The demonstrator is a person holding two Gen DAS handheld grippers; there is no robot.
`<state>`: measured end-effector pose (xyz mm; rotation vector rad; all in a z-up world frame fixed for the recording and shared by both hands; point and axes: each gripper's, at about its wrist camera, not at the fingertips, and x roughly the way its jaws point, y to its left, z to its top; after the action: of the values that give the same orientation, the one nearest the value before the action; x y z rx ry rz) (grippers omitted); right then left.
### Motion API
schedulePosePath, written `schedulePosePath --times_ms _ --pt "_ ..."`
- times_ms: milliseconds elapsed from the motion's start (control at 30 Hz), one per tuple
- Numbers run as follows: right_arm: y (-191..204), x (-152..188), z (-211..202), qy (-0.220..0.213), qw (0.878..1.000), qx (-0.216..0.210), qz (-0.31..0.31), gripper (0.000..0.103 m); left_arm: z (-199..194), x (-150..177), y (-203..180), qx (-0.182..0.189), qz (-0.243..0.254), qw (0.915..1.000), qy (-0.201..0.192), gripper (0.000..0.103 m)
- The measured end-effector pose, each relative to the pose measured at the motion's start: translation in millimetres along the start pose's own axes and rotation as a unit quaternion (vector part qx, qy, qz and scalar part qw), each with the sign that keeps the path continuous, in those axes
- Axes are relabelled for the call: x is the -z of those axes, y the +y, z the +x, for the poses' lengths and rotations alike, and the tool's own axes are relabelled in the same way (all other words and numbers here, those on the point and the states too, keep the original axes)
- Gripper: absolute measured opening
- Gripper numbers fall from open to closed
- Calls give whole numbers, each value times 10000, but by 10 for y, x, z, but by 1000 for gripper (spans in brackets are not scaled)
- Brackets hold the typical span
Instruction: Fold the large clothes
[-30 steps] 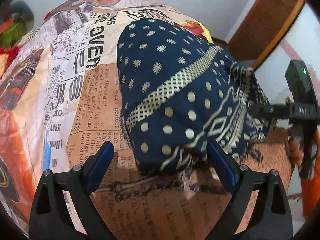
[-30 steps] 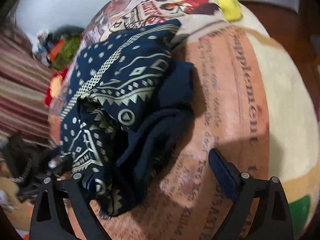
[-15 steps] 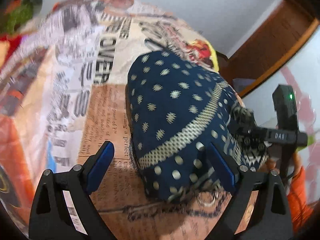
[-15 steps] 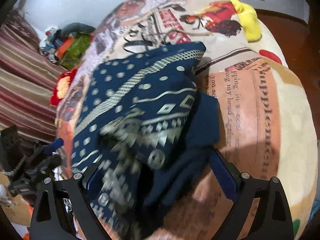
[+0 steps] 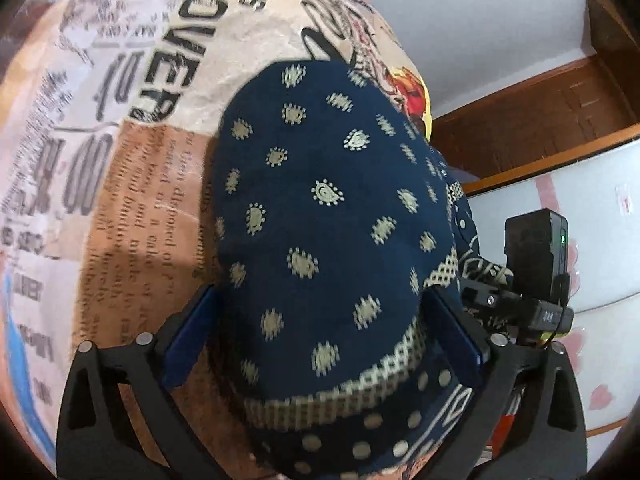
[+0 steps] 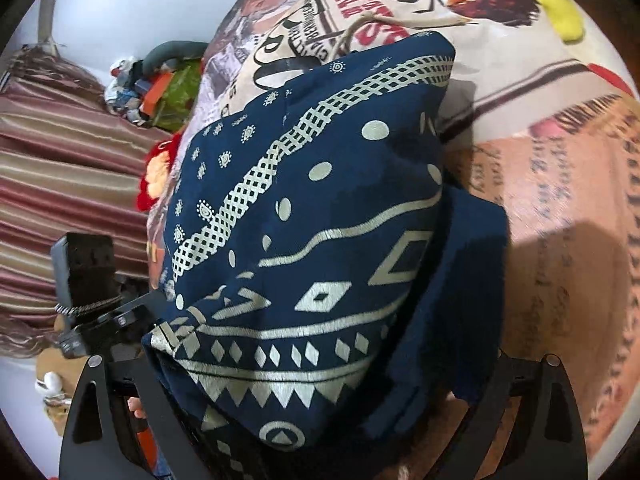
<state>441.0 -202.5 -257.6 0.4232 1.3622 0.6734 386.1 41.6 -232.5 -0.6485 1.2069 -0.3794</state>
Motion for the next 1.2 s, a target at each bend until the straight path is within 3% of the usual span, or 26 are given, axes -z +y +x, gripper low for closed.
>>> schedulePosePath --times_ms 267,433,600,933,1200 --pt "-69 -22 69 1 9998 -203 25 79 190 -45 40 116 -190 9998 -11 101" --pt "-85 1 42 -61 9992 -276 292 56 -34 87 -61 65 13 9998 -188 82" --pt "27 45 -40 -300 9991 -212 205 44 -229 164 -139 86 98 9995 -289 75" --pt "691 115 -243 -523 9973 -248 -441 39 -907 241 -147 289 226 9966 -732 73" --pt "1293 185 -229 -643 9934 -282 -906 37 -1465 347 82 304 203 9931 -1115 71"
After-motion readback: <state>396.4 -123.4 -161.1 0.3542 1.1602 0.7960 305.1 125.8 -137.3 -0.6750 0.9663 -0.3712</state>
